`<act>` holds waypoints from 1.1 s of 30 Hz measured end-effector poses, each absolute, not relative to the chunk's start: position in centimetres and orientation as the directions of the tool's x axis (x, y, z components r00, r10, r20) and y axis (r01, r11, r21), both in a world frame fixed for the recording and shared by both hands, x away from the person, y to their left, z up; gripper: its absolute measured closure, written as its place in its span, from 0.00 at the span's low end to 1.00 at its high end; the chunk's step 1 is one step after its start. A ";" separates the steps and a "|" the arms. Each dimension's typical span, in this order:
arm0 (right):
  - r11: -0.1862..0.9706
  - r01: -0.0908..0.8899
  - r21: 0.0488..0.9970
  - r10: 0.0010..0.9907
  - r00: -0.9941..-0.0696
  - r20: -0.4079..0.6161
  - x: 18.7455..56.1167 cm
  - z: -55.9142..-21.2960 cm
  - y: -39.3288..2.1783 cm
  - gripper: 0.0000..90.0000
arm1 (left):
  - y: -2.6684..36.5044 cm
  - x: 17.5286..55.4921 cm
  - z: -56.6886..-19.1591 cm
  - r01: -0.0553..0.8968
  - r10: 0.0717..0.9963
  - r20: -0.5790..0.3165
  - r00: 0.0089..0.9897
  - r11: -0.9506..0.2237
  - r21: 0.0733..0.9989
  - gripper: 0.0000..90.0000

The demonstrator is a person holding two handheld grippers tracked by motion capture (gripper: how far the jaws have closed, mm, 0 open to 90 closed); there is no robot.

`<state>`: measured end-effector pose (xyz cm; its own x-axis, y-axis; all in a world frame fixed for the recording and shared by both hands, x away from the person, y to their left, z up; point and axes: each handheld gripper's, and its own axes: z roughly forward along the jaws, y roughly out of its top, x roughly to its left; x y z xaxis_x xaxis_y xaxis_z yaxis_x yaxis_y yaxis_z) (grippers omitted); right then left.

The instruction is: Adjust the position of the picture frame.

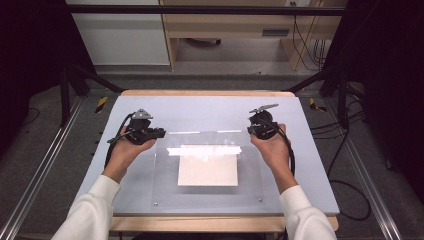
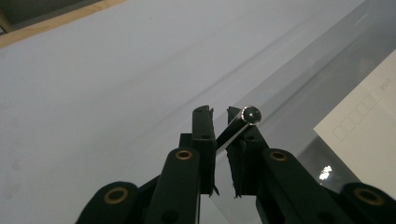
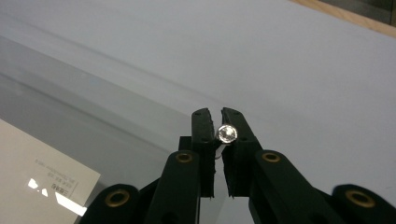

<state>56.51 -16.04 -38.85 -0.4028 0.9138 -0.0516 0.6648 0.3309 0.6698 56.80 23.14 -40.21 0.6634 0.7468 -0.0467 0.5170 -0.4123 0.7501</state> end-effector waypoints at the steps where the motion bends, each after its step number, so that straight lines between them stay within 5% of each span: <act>1: 0.333 0.668 0.666 0.914 -0.403 -0.053 56.5 -39.1 -16.0 0.94 | 23.2 56.9 -40.3 0.519 0.746 -0.050 0.664 -0.413 0.748 0.90; 33: 0.279 0.699 0.658 0.912 -0.407 0.046 59.2 -44.6 -18.3 0.93 | 21.3 60.3 -45.1 0.596 0.786 -0.101 0.610 -0.372 0.712 0.91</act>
<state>59.22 -18.26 -44.59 -0.4075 0.9121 0.0463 0.6993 0.2790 0.6582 60.34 21.31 -45.13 0.6104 0.7856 -0.1012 0.5961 -0.3716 0.7117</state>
